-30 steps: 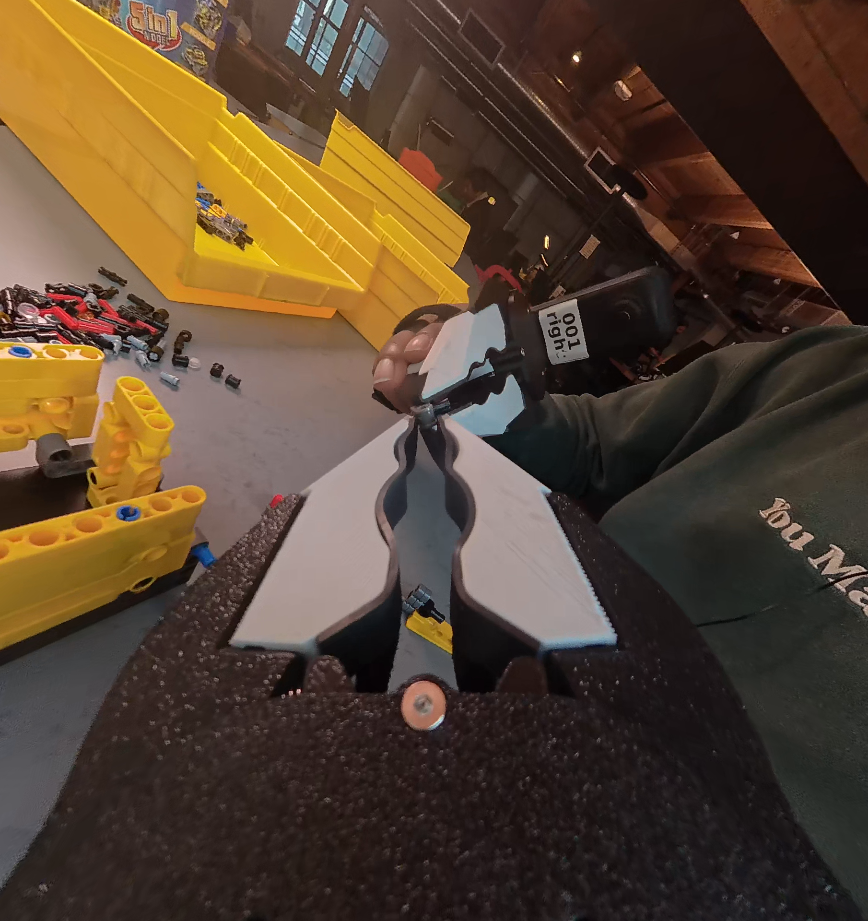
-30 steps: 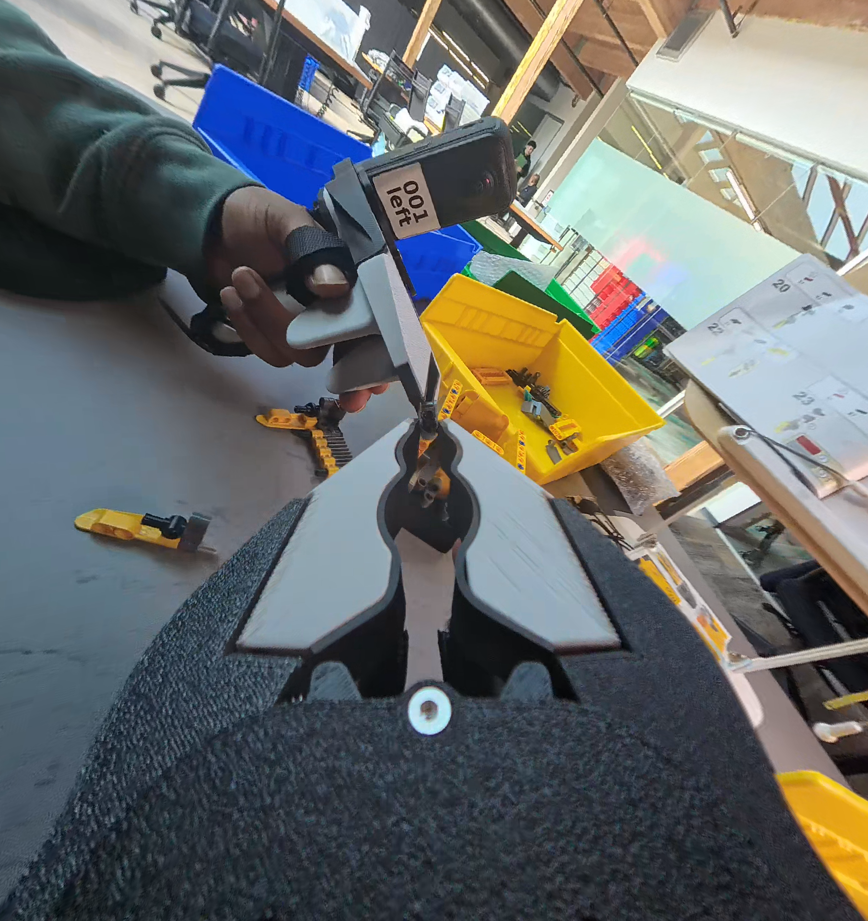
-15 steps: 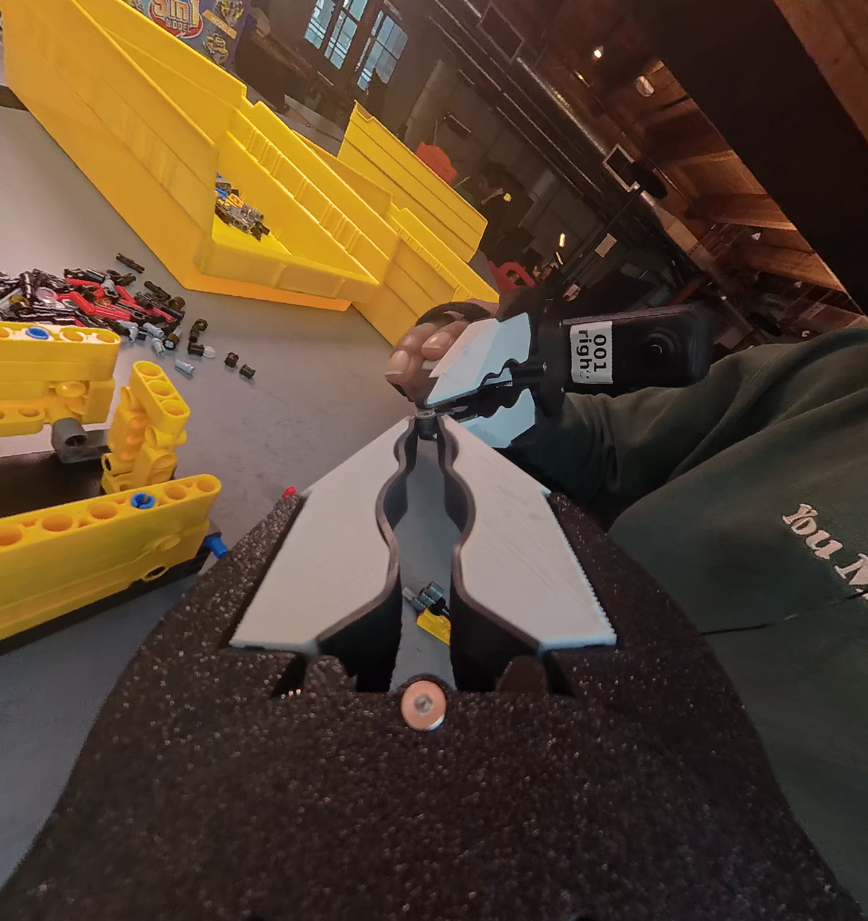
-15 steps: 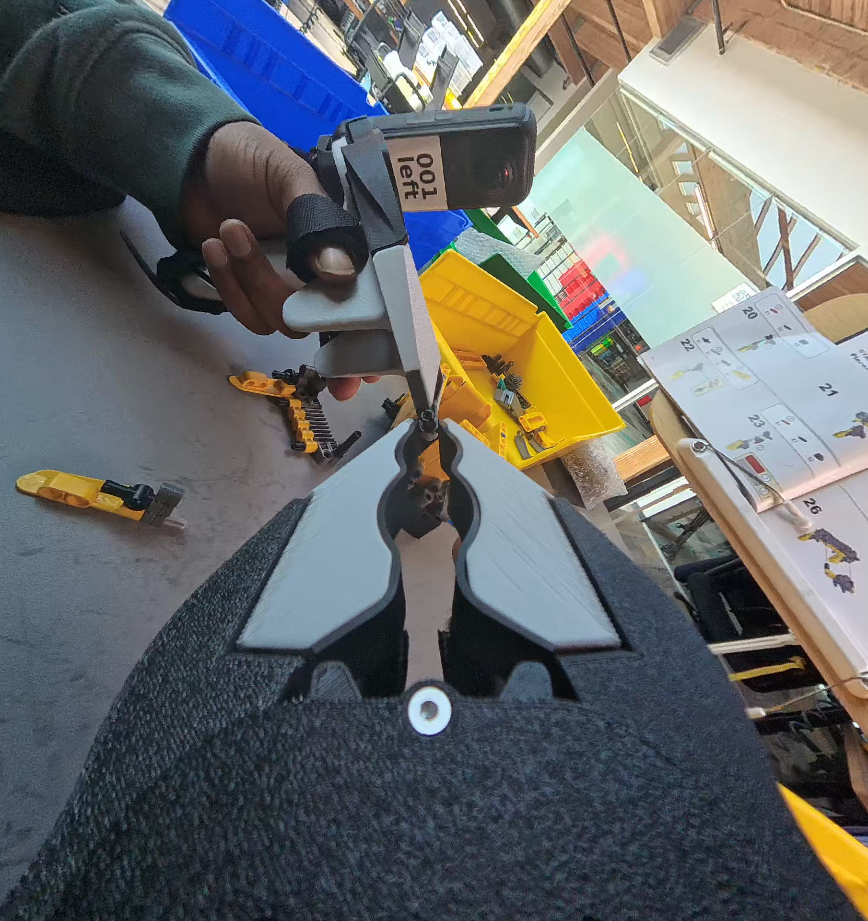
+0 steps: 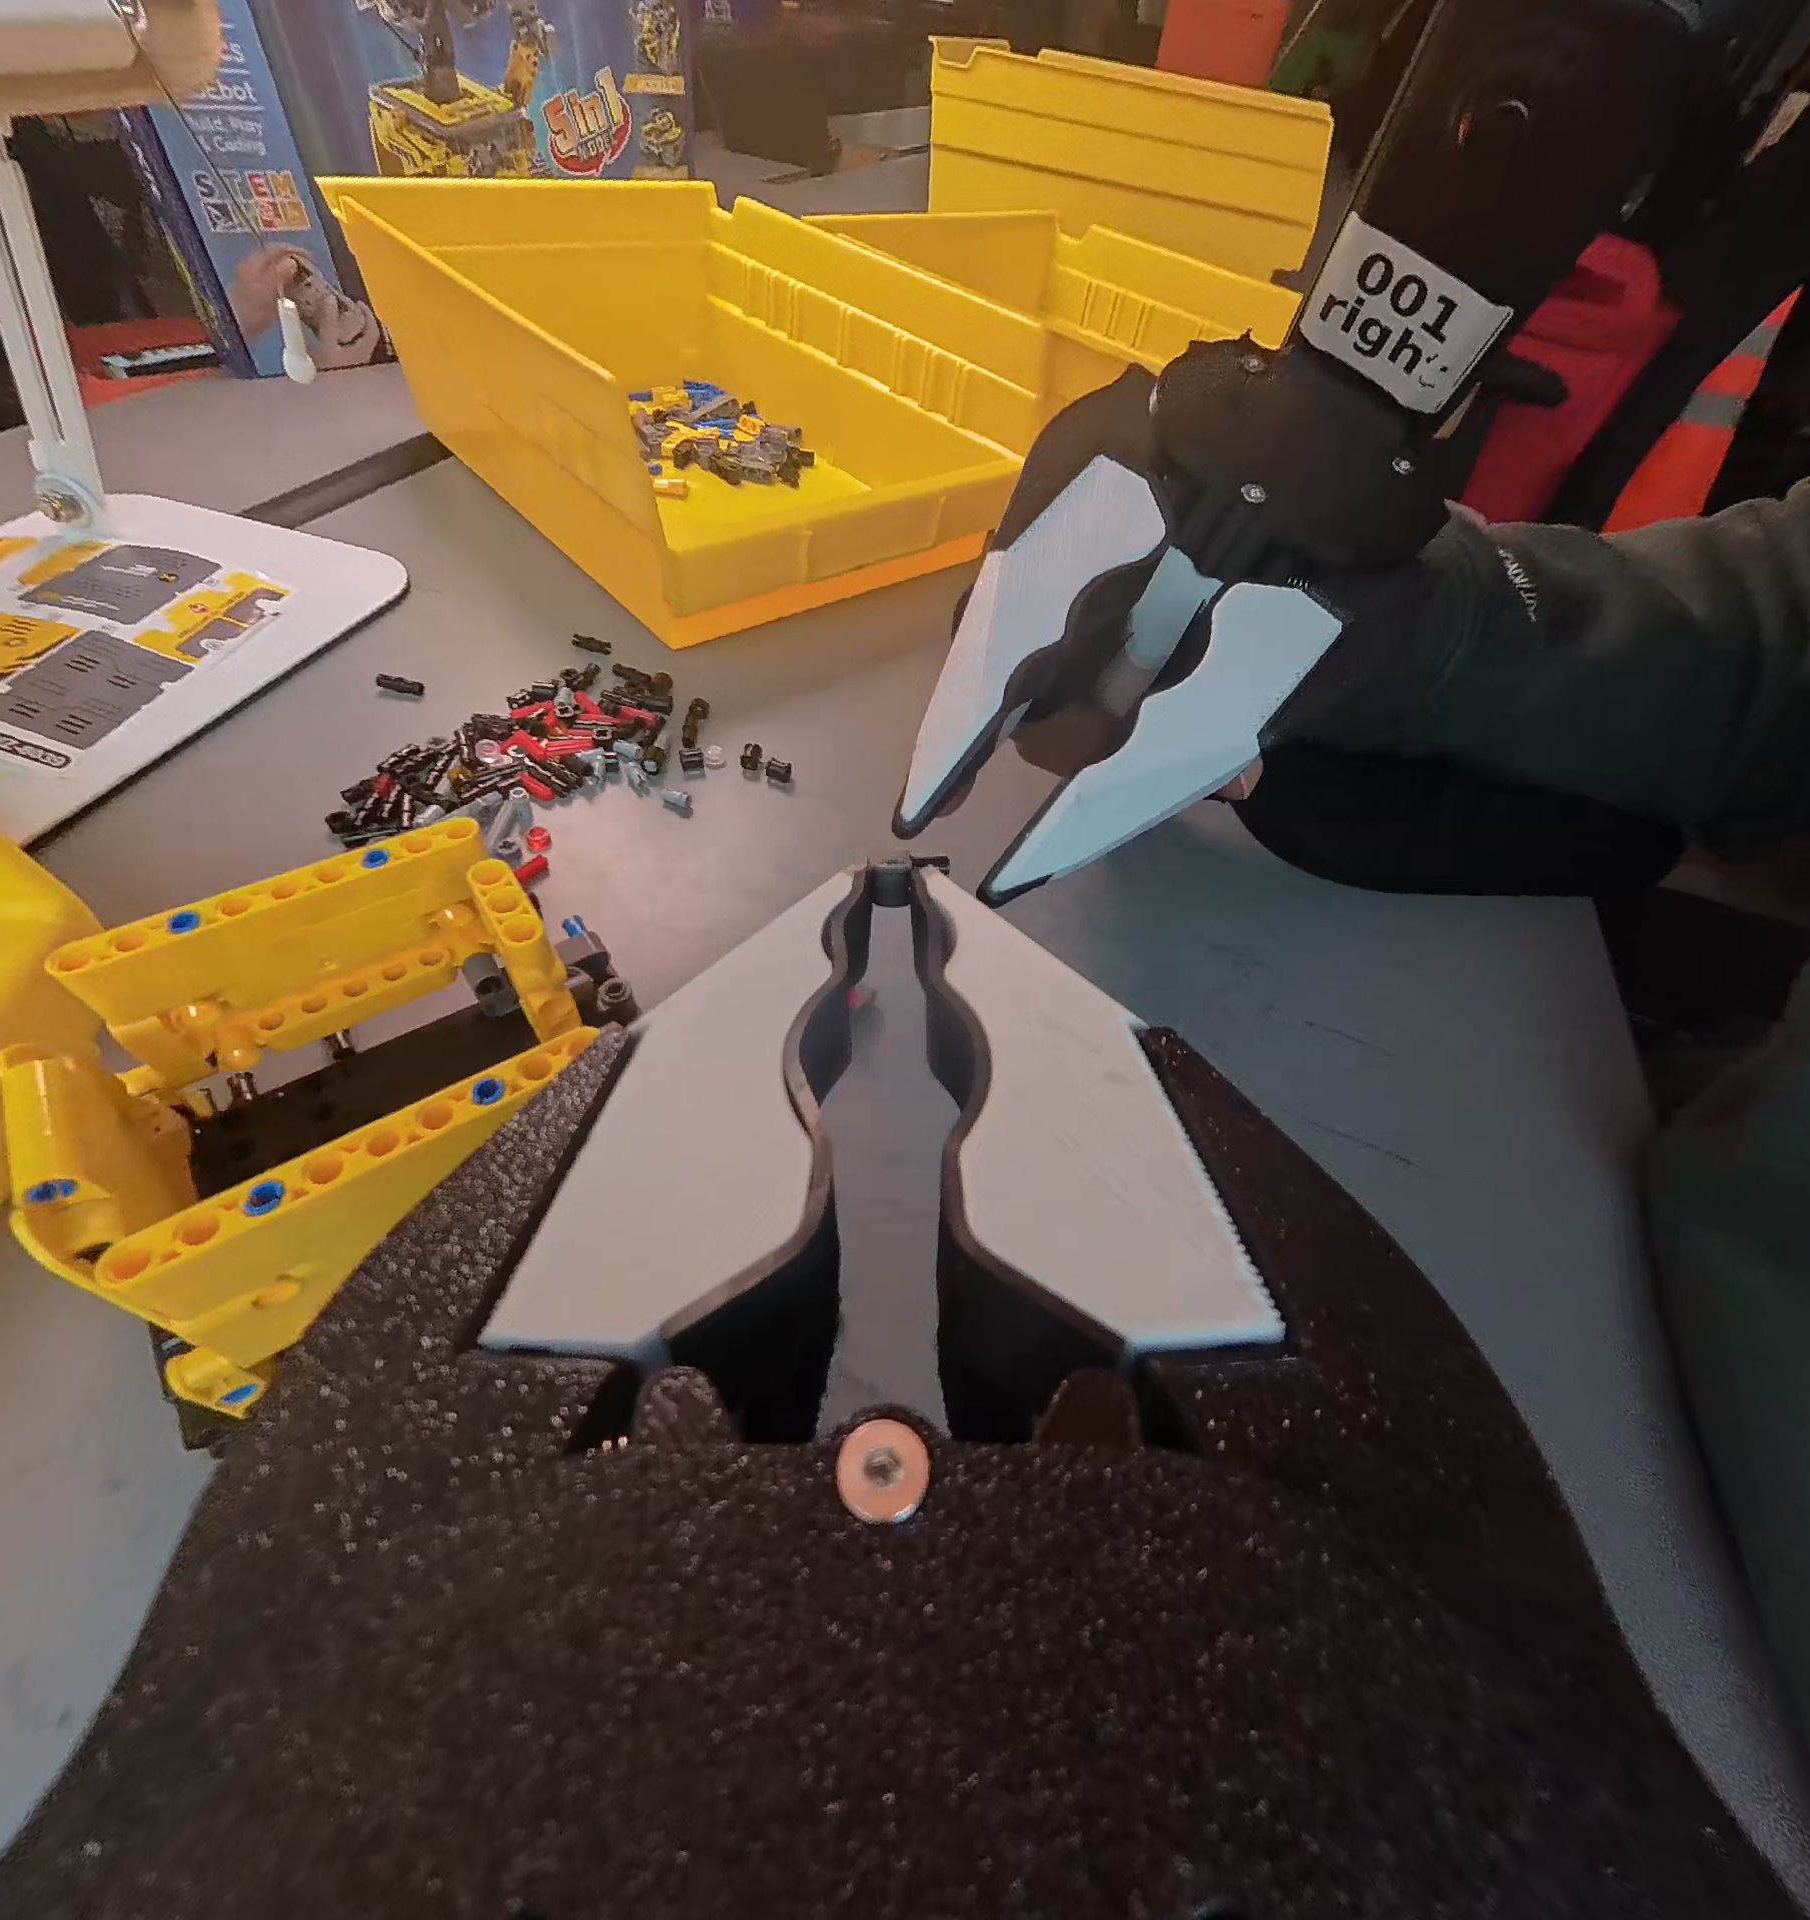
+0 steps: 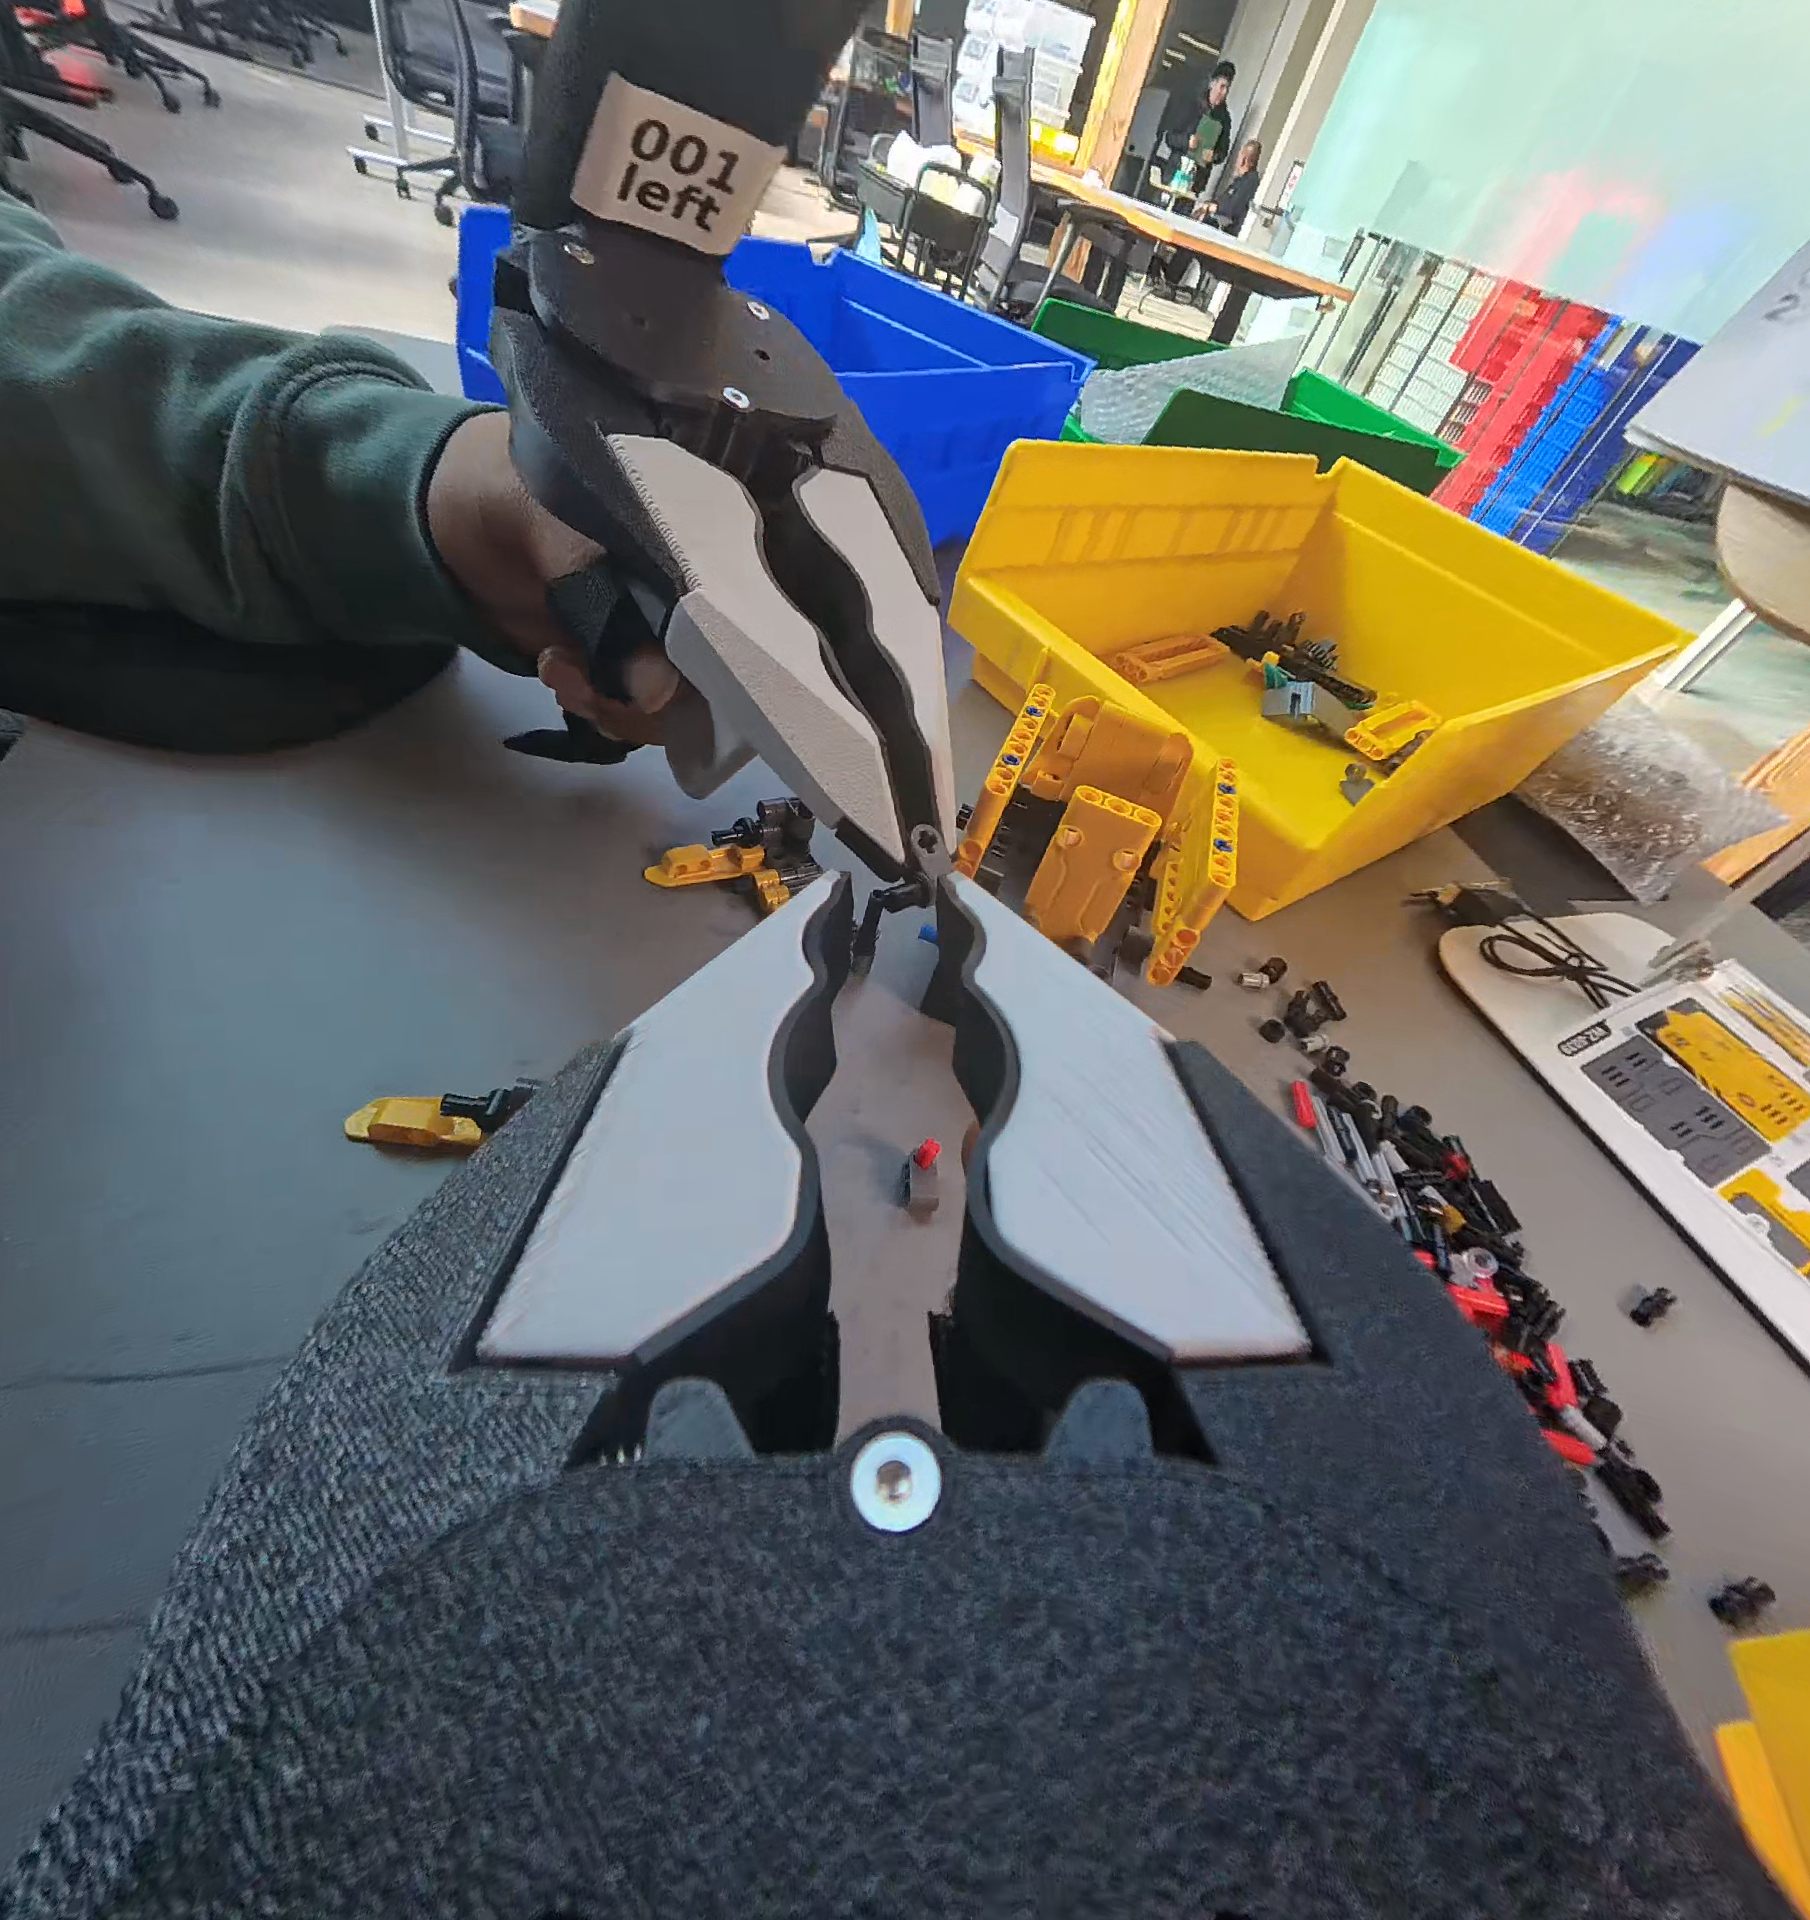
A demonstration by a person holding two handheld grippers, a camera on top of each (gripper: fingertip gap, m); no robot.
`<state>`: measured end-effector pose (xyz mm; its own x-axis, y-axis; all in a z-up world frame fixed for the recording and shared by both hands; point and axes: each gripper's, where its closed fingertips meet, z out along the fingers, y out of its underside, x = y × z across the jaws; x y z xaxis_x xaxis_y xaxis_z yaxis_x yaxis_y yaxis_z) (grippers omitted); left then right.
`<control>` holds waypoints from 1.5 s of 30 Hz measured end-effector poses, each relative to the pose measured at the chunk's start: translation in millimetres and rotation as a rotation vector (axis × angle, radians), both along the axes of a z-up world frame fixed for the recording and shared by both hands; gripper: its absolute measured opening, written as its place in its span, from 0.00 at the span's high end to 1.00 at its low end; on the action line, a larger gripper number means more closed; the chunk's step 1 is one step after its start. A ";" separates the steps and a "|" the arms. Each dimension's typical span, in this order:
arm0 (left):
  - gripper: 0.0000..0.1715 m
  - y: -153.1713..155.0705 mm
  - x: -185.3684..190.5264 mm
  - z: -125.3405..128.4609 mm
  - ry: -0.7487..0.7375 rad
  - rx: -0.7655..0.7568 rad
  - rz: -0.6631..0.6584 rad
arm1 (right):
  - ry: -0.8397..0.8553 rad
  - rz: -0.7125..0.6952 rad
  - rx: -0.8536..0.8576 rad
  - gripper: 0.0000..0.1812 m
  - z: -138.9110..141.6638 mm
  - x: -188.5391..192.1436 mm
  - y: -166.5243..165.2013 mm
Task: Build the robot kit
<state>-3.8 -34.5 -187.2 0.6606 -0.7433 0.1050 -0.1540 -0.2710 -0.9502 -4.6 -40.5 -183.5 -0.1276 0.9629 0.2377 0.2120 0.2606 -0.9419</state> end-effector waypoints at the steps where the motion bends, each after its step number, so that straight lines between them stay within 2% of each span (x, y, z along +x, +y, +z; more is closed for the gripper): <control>1: 0.96 0.3 0.0 0.0 0.024 0.021 0.006 | -0.012 -0.003 -0.013 0.92 -2.2 -0.6 0.4; 9: 0.96 2.4 -0.5 0.3 0.196 0.179 0.052 | -0.042 0.026 -0.299 0.89 -0.6 -0.8 -0.7; 14: 0.96 4.2 -3.0 3.6 0.237 0.246 0.078 | -0.038 0.011 -0.429 0.86 3.0 -3.9 -0.5; 19: 0.96 4.3 -2.3 7.8 0.284 0.321 0.098 | -0.029 0.008 -0.580 0.85 6.7 -3.5 3.5; 25: 0.96 3.1 1.1 6.3 0.423 0.436 0.108 | -0.017 0.016 -0.744 0.86 10.8 -5.1 3.9; 28: 0.96 2.5 2.7 4.8 0.522 0.516 0.116 | -0.029 -0.016 -0.781 0.93 5.8 -5.4 9.2; 33: 0.97 1.6 4.2 6.3 0.693 0.663 0.137 | -0.039 0.008 -0.816 0.91 6.1 -4.6 6.2; 38: 0.97 1.2 4.5 4.9 0.765 0.704 0.138 | -0.045 0.009 -0.753 0.92 4.3 -4.5 5.3; 40: 0.97 0.3 5.7 5.6 0.707 0.679 0.134 | -0.048 0.023 -0.713 0.92 4.3 -3.4 4.4; 41: 0.96 -1.0 7.2 7.1 0.632 0.642 0.121 | -0.042 0.040 -0.691 0.92 5.9 -2.1 3.4; 43: 0.94 -4.6 8.7 13.2 0.426 0.506 0.086 | 0.004 0.086 -0.614 0.92 15.6 2.6 2.1; 45: 0.92 -12.8 11.1 31.3 0.121 0.345 0.019 | 0.079 0.141 -0.516 0.92 31.9 10.6 -0.8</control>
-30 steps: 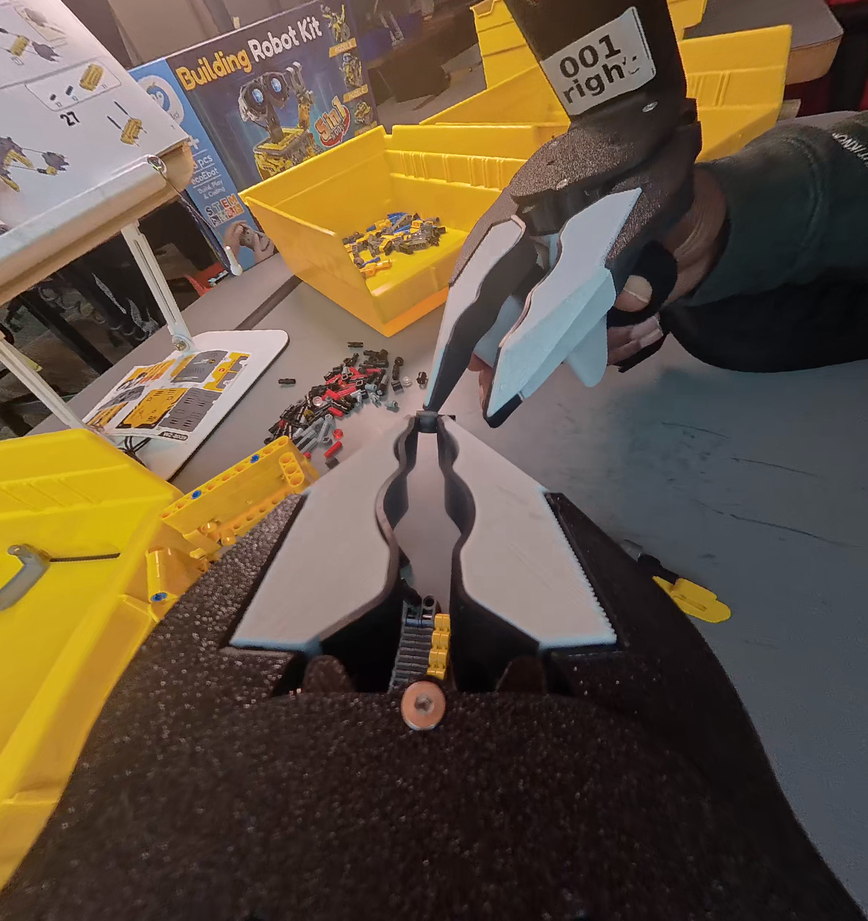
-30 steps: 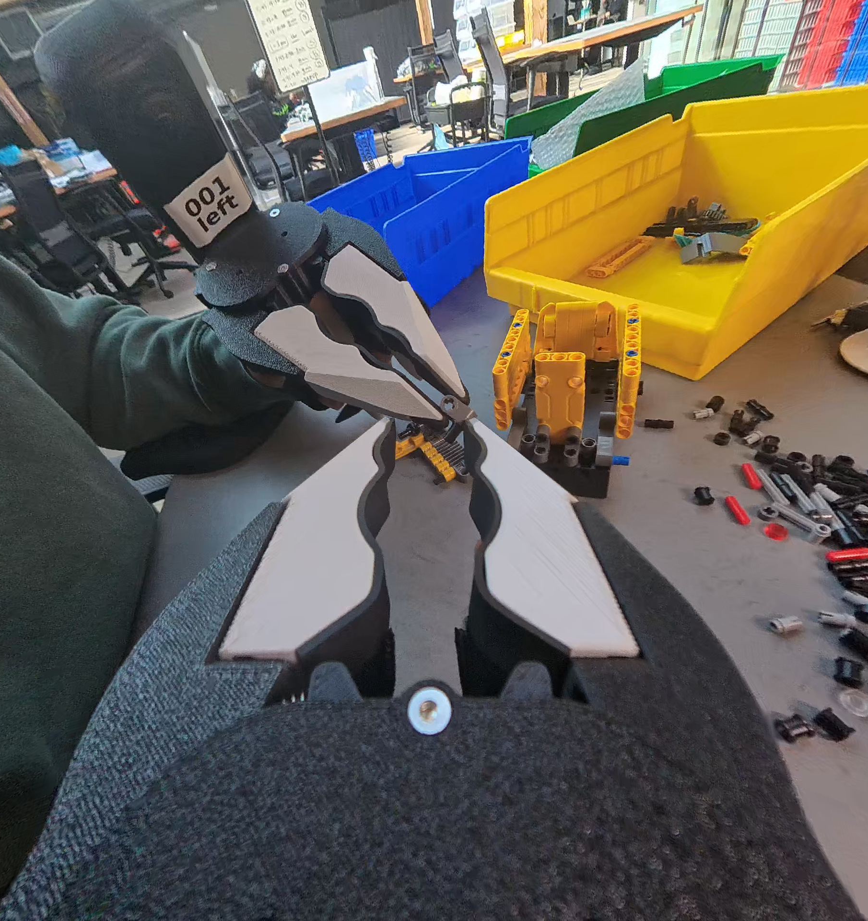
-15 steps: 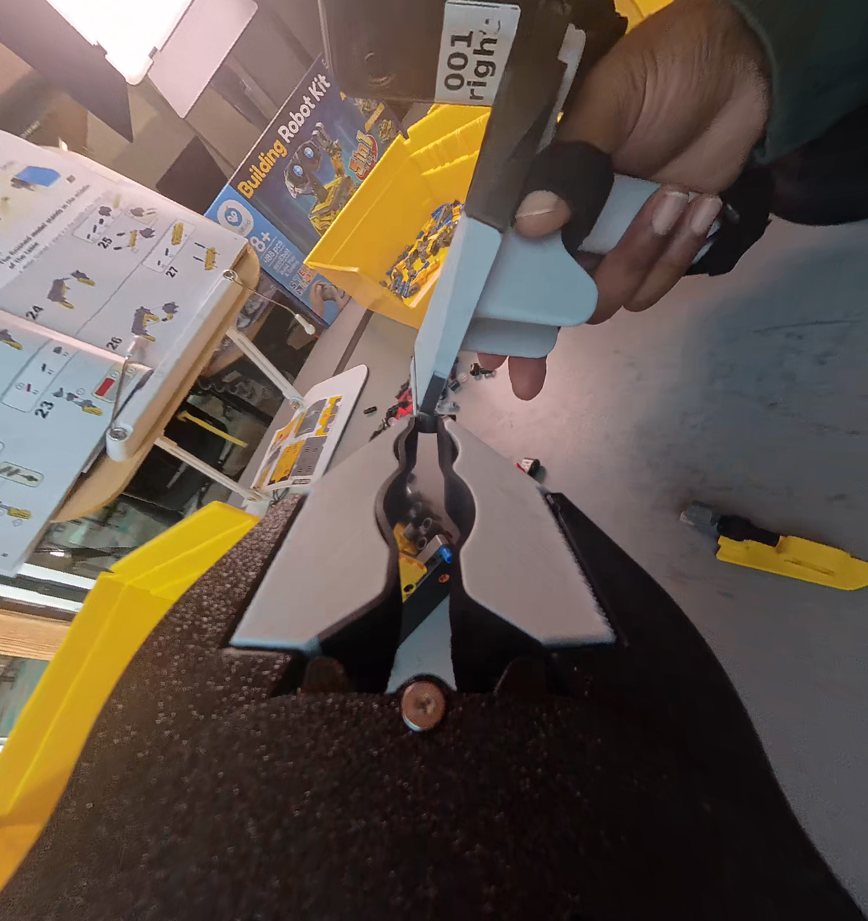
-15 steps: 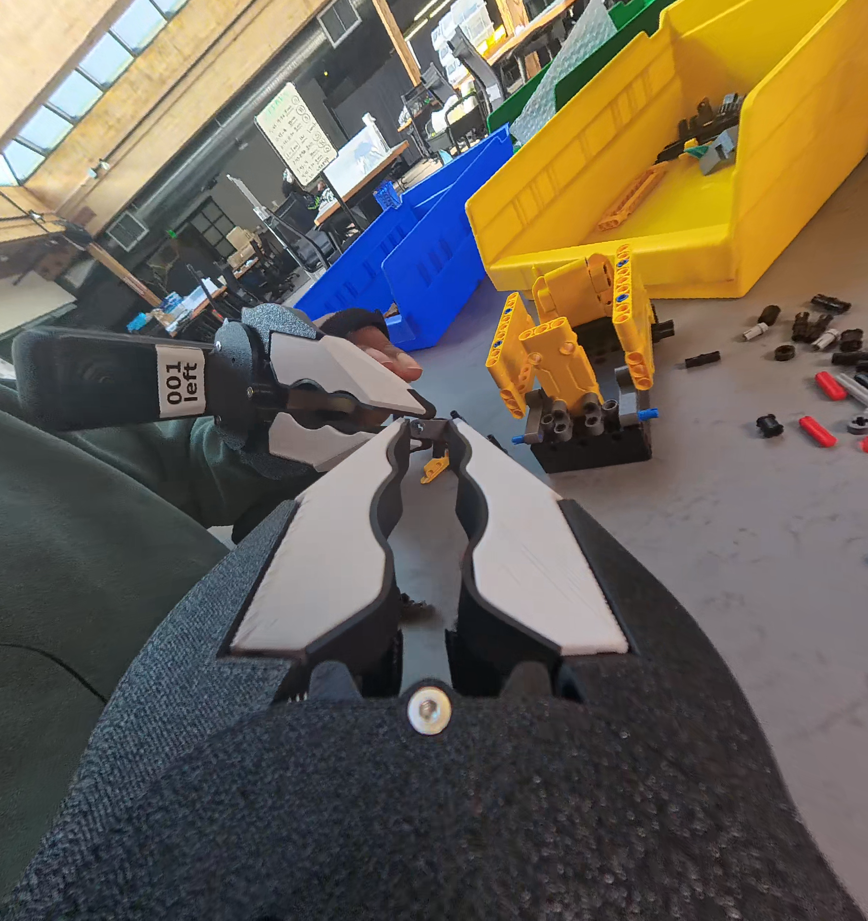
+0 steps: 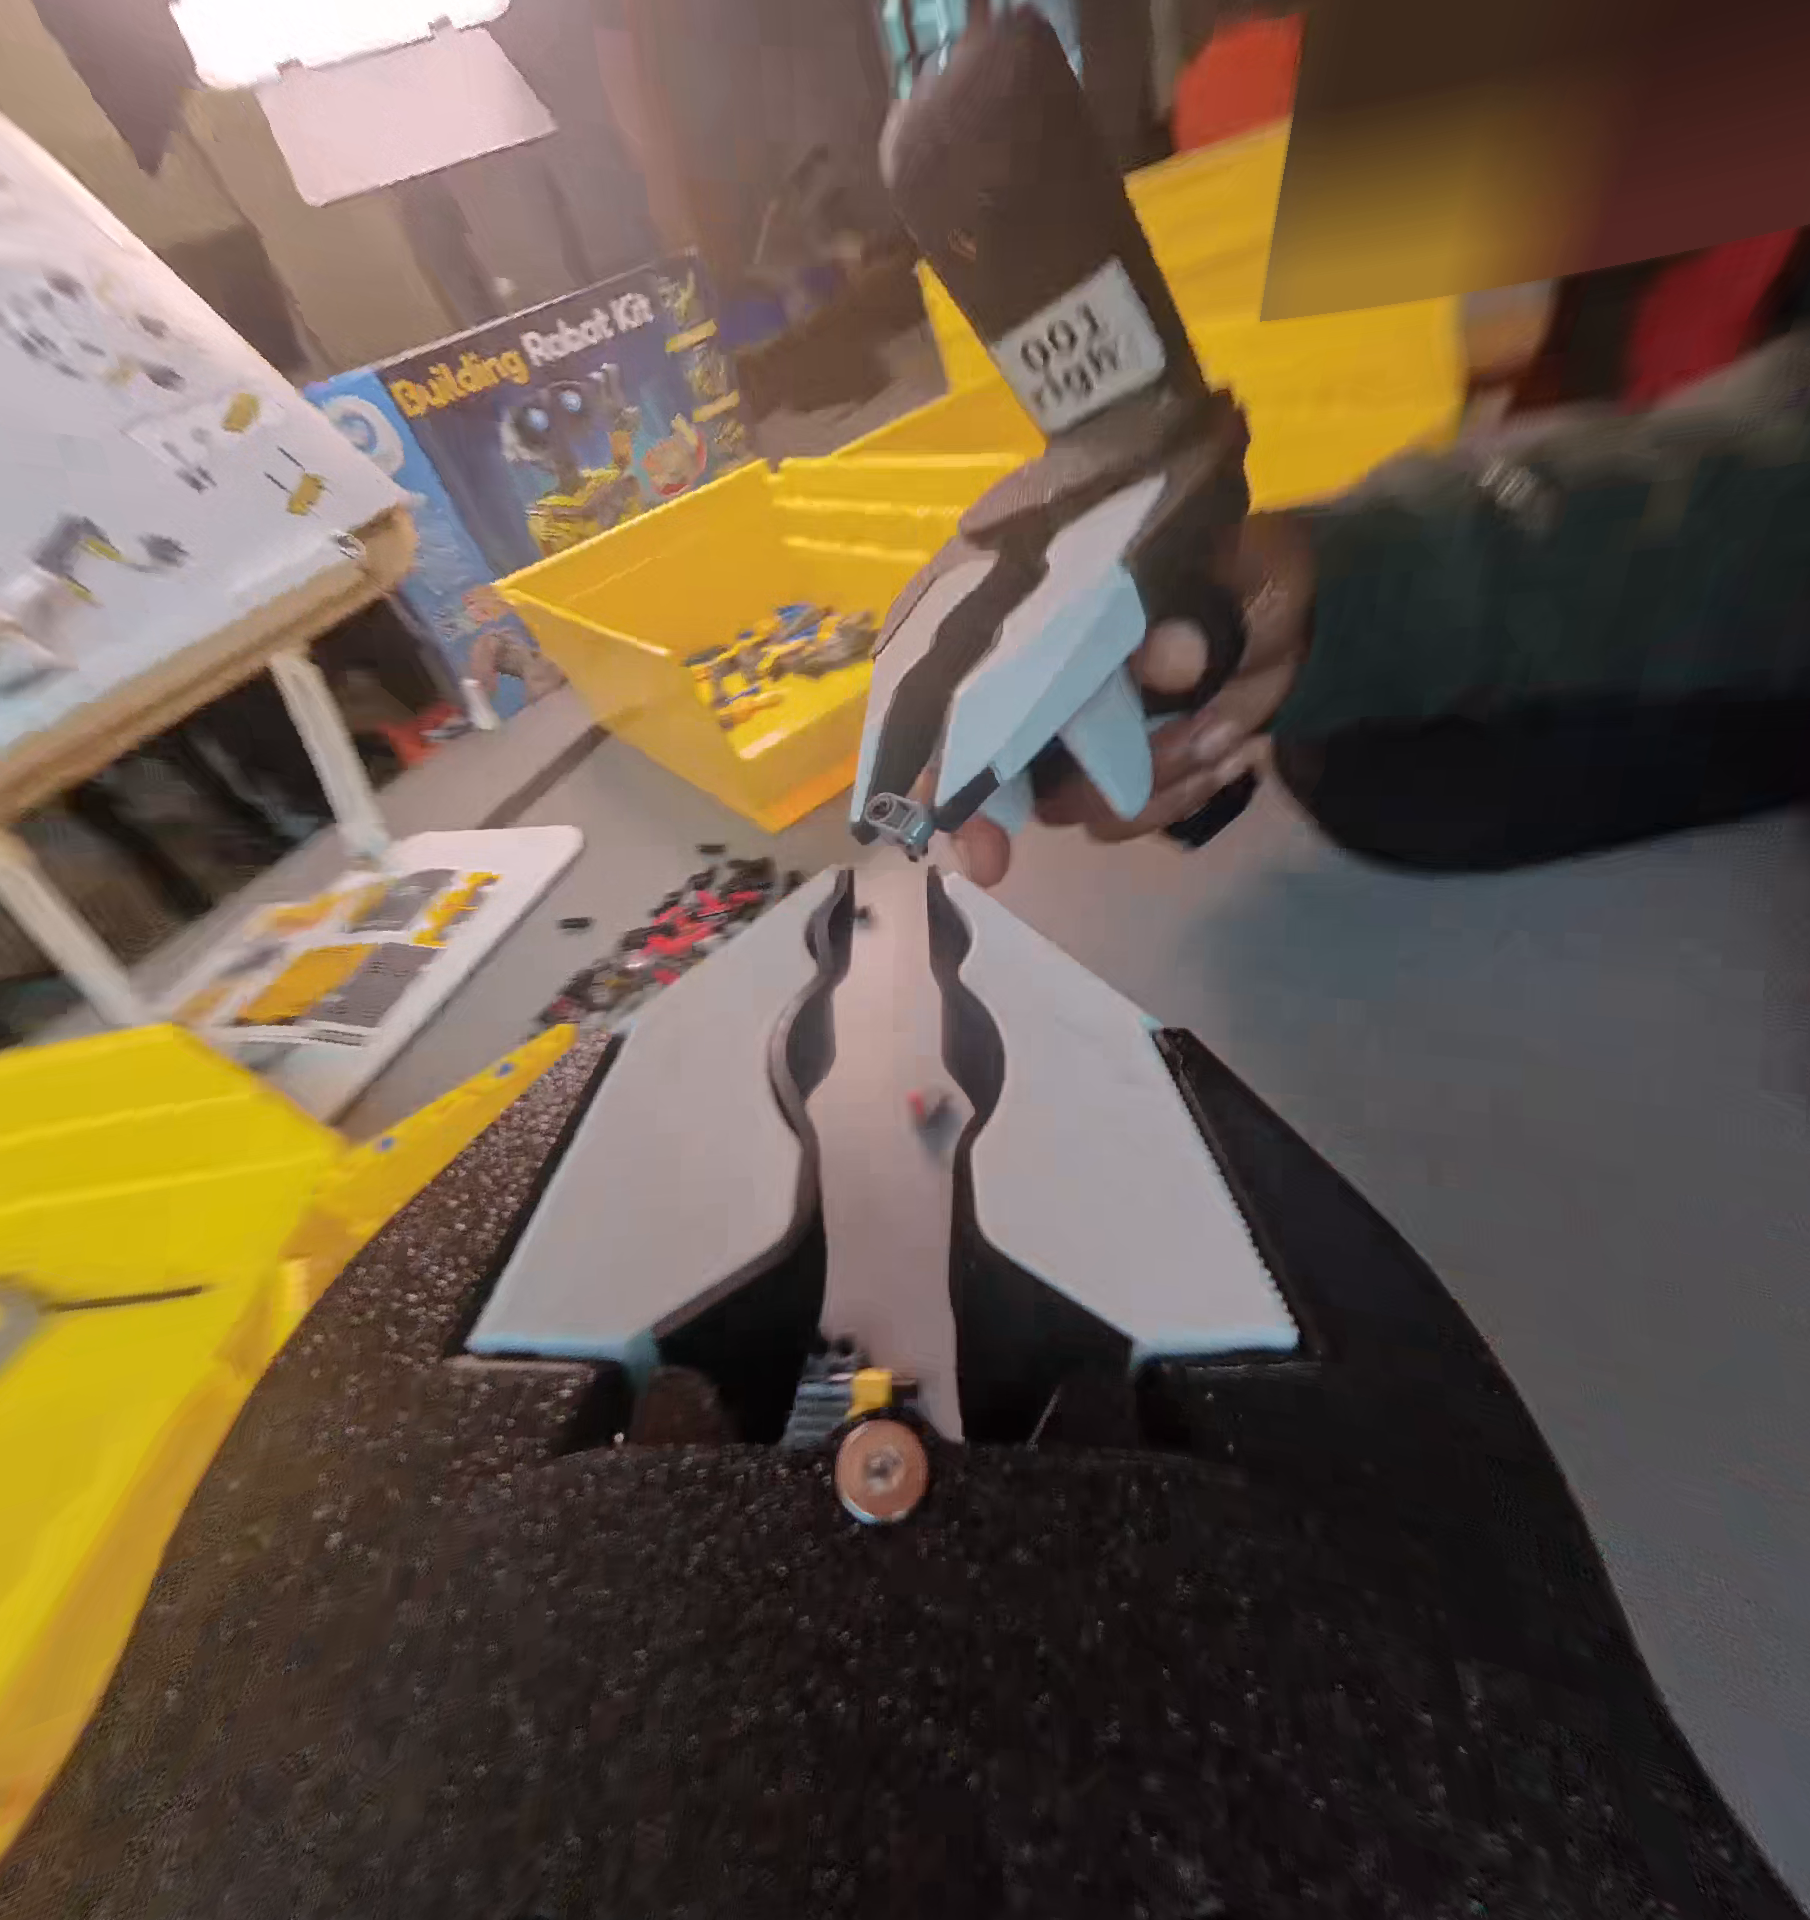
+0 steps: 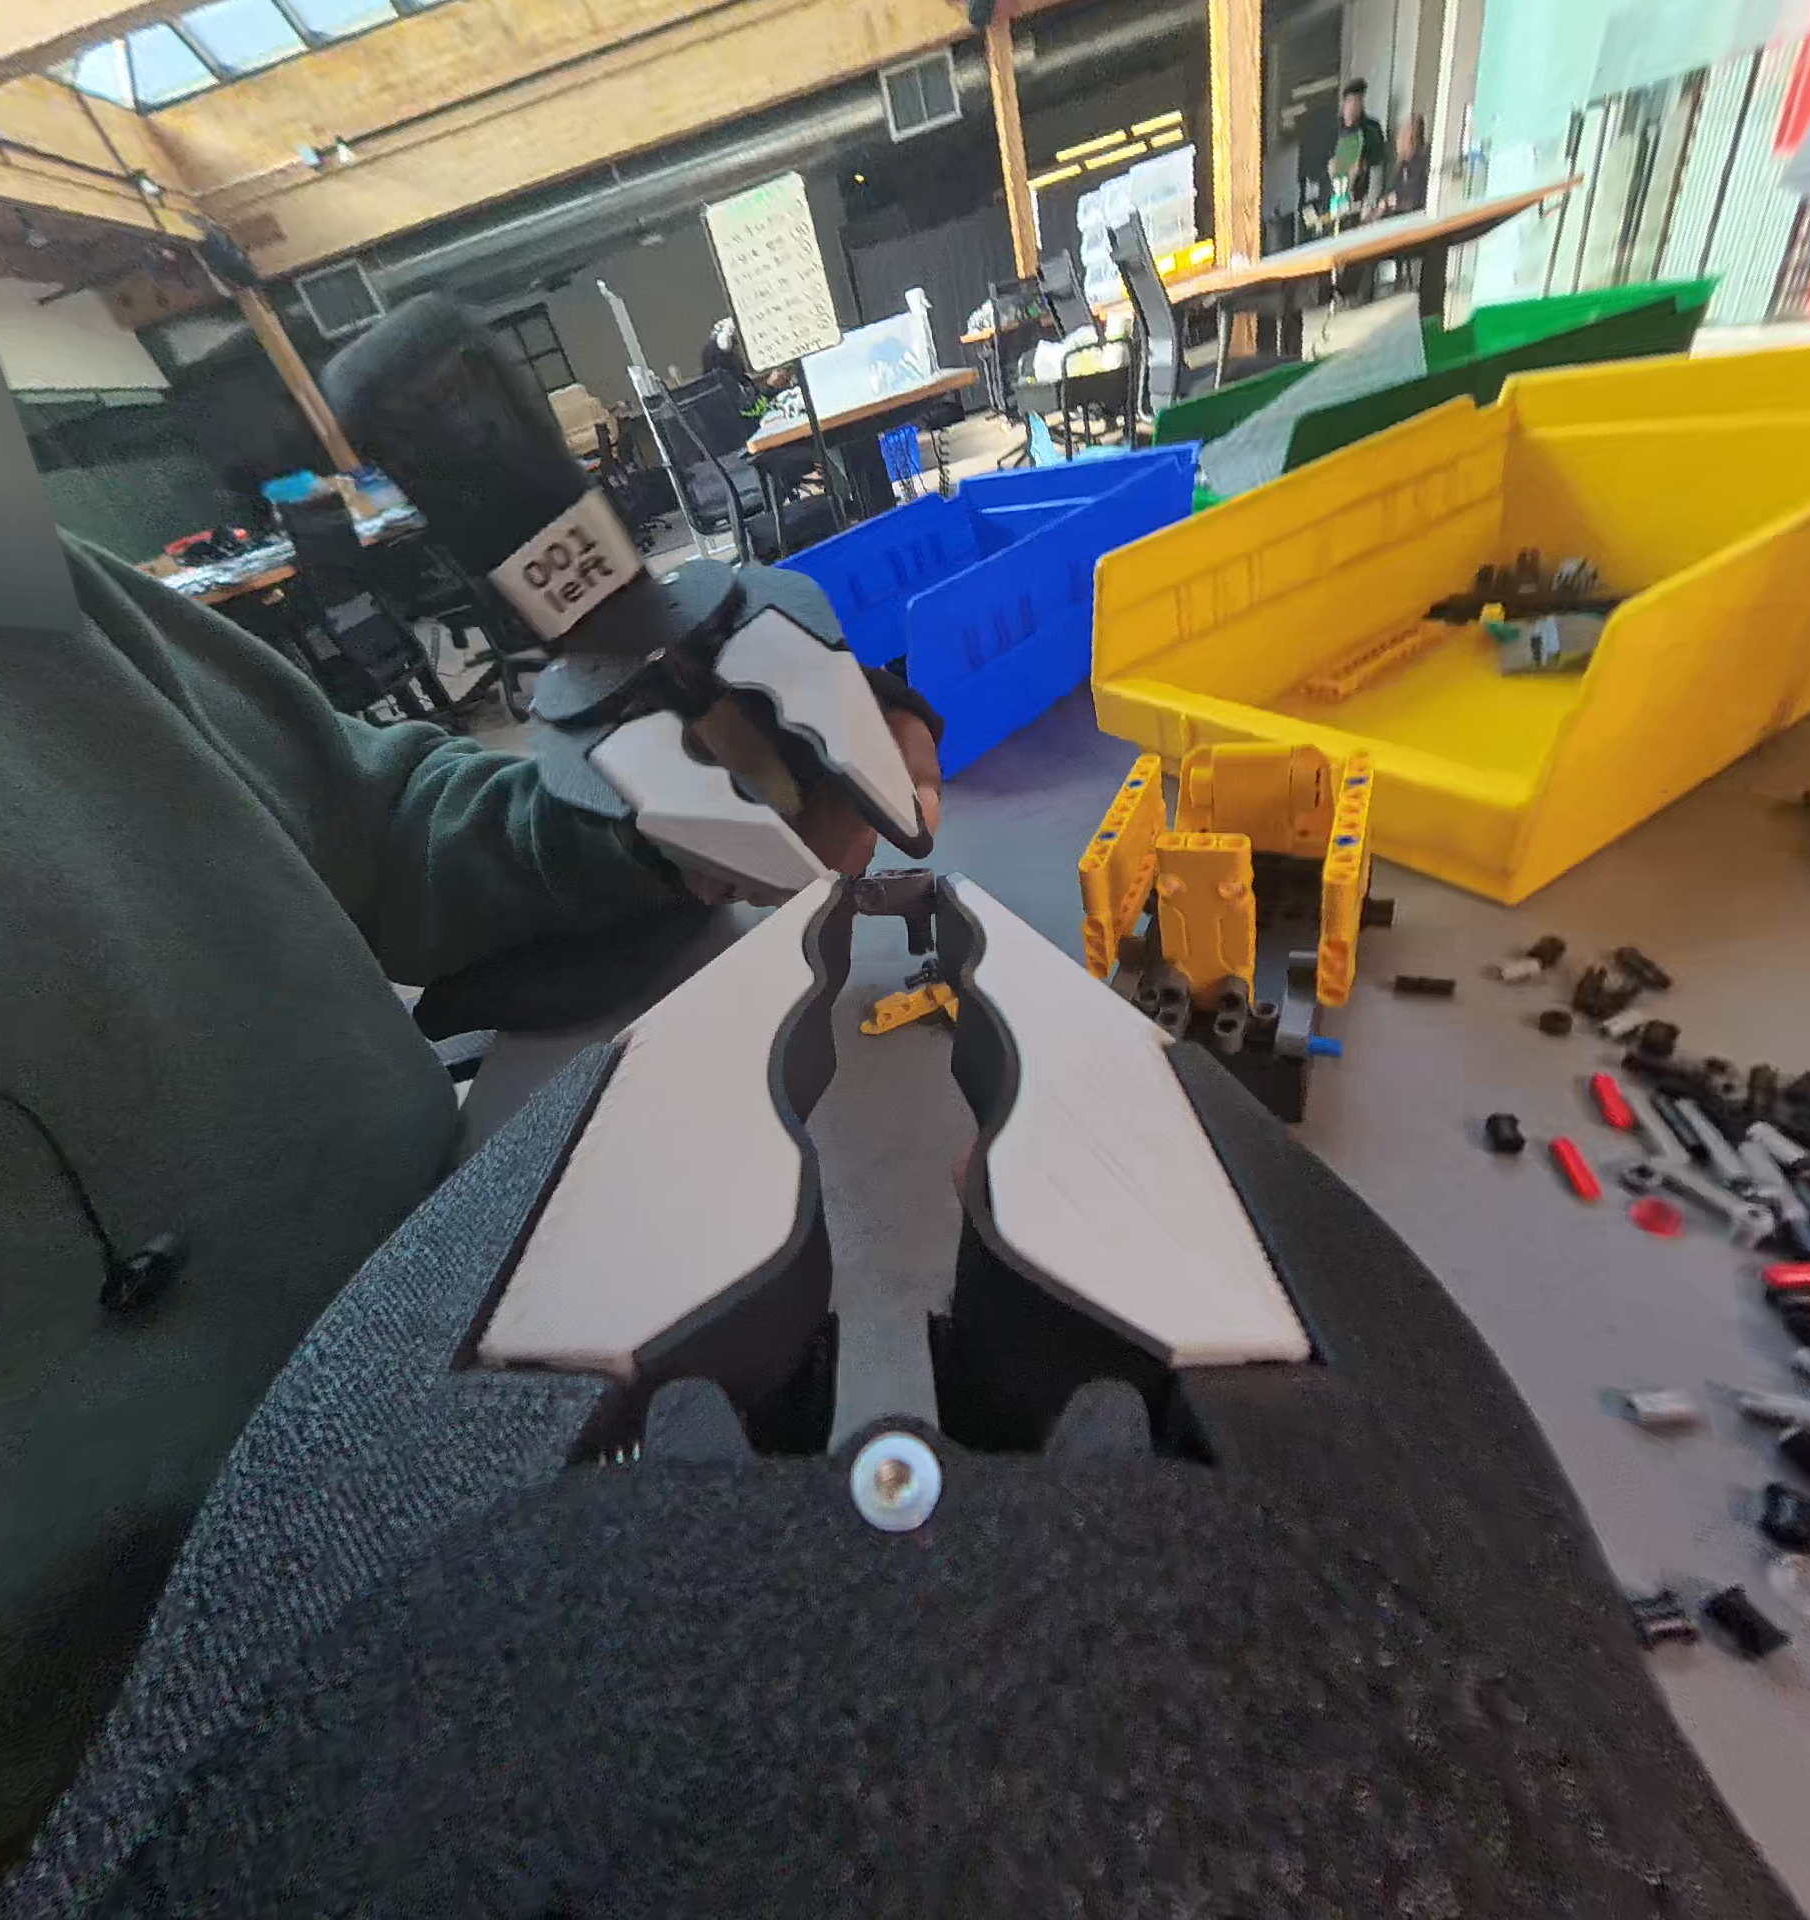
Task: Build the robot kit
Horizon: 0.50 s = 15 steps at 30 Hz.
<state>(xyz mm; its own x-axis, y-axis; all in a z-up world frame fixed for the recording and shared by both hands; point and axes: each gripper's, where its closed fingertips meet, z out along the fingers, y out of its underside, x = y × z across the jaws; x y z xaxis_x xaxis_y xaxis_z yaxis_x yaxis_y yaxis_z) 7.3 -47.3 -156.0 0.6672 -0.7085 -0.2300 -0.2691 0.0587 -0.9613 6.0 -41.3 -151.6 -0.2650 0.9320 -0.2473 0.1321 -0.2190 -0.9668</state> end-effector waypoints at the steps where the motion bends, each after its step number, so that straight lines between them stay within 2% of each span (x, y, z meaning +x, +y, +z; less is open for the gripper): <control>1: 0.91 -4.4 0.4 9.4 -0.164 -0.115 -0.069 | 0.037 0.011 0.065 0.92 5.9 3.9 -3.0; 4: 0.91 -11.7 -4.5 27.7 -0.597 -0.466 -0.280 | 0.127 0.039 0.208 0.92 18.5 9.9 -17.8; 6: 0.90 -11.7 -6.9 30.7 -0.784 -0.635 -0.375 | 0.157 0.035 0.279 0.92 21.9 9.0 -25.4; 10: 0.89 -19.7 6.3 23.2 -0.837 -0.784 -0.472 | 0.137 0.002 0.450 0.92 15.0 4.5 -32.2; 13: 0.89 -20.4 11.6 15.6 -0.821 -0.830 -0.467 | 0.134 -0.017 0.517 0.92 14.2 3.8 -33.3; 15: 0.93 -20.7 11.3 16.0 -0.833 -0.839 -0.477 | 0.123 -0.036 0.561 0.92 12.1 3.0 -31.3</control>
